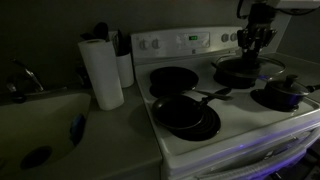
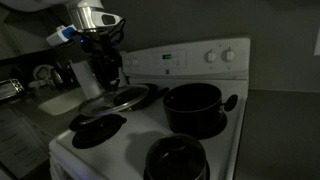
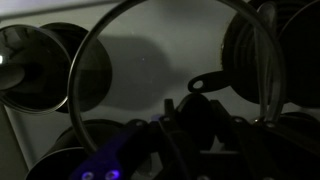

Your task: Pick the lid and put it on the big pot

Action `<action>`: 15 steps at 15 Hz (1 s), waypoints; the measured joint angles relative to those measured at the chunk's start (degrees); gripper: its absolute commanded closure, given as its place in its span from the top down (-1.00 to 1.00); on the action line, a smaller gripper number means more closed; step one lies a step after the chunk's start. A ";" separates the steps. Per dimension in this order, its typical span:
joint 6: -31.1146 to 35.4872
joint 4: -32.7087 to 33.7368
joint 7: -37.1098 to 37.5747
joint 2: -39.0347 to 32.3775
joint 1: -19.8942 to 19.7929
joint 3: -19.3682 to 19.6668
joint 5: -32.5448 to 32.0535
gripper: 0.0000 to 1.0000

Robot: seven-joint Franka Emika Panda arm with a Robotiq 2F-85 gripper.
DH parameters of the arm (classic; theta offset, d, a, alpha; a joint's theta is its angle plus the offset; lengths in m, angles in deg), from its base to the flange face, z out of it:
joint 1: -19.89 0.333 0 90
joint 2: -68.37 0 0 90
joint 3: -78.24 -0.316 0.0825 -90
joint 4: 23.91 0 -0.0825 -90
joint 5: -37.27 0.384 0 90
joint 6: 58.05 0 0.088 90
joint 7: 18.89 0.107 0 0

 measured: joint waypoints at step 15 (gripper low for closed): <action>4.12 15.01 -13.11 -16.53 -7.26 9.48 0.58 -0.72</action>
